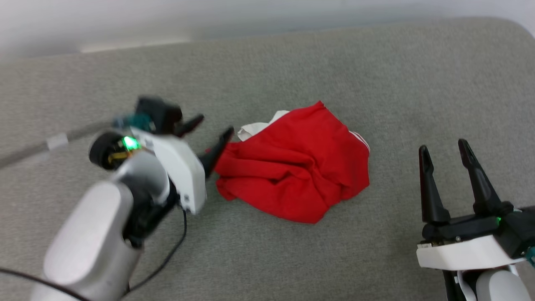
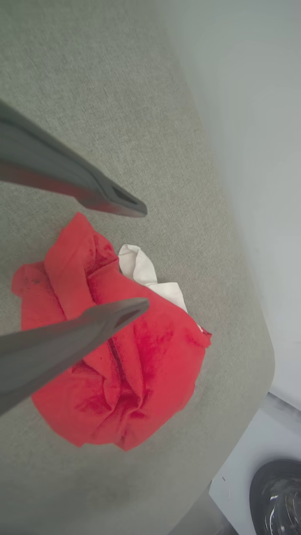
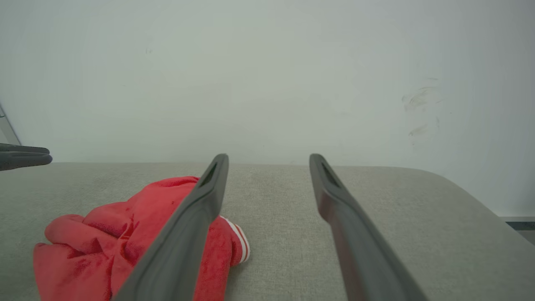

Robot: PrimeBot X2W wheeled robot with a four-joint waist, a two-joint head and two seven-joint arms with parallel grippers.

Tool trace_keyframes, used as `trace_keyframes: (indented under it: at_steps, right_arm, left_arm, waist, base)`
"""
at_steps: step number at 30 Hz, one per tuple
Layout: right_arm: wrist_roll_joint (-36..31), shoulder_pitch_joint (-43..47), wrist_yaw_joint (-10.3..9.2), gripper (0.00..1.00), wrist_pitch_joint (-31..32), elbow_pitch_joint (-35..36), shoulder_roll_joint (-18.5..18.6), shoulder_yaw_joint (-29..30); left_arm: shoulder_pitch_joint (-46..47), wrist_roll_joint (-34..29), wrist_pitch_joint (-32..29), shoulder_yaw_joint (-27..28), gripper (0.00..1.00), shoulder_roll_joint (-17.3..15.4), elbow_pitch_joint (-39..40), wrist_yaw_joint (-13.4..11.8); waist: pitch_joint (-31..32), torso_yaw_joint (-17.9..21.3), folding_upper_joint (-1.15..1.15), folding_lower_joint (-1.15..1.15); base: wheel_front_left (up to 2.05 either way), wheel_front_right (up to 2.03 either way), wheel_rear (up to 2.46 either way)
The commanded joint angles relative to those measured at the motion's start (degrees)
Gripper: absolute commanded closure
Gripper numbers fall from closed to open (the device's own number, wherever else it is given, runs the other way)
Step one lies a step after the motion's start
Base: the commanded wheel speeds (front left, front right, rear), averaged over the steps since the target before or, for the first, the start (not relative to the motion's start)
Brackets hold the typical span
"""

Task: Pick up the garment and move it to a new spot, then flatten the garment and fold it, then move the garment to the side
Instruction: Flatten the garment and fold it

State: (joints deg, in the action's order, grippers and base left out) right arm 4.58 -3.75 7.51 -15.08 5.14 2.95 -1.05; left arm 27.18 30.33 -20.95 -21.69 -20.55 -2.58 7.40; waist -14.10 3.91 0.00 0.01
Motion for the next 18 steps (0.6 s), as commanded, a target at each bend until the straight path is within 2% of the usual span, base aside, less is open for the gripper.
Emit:
trace_keyframes:
  at_steps: [1, 5, 10, 14, 18]
  right_arm:
    - [-0.07, -1.51, -0.04, 0.00, -0.14, 0.46, -0.10, -0.09]
    - [0.26, -2.22, -0.04, 0.00, -0.13, 1.13, -0.12, 0.67]
    - [0.79, -2.73, -0.04, 0.00, -0.14, 1.28, -0.11, 0.57]
    - [1.17, -3.29, -0.04, 0.00, -0.14, 0.99, -0.11, 0.49]
    - [1.44, -3.62, -0.04, 0.00, -0.14, 0.83, -0.11, 0.51]
  left_arm:
    - [3.30, 2.93, -3.28, -0.79, 0.00, -0.94, 0.15, 0.09]
    - [10.23, 8.96, -15.34, -3.47, 0.00, -5.05, -1.16, 0.09]
    - [15.01, 12.54, -25.38, -7.24, 0.00, -7.78, -4.71, 0.10]
    - [16.02, 13.59, -28.63, -10.39, 0.00, -9.12, -7.13, 0.10]
    - [15.87, 12.48, -27.63, -13.33, 0.00, -9.62, -10.05, 0.11]
  waist:
    - [-2.67, 1.97, 0.00, -0.01]
    - [-5.15, 3.12, 0.00, -0.01]
    - [-7.43, 4.30, 0.00, -0.01]
    - [-8.45, 4.88, 0.00, -0.01]
    - [-9.27, 5.05, 0.00, -0.01]
  base:
    - [0.00, 0.00, 0.00]
    - [0.00, 0.00, 0.00]
    - [0.00, 0.00, 0.00]
    - [0.00, 0.00, 0.00]
    - [0.00, 0.00, 0.00]
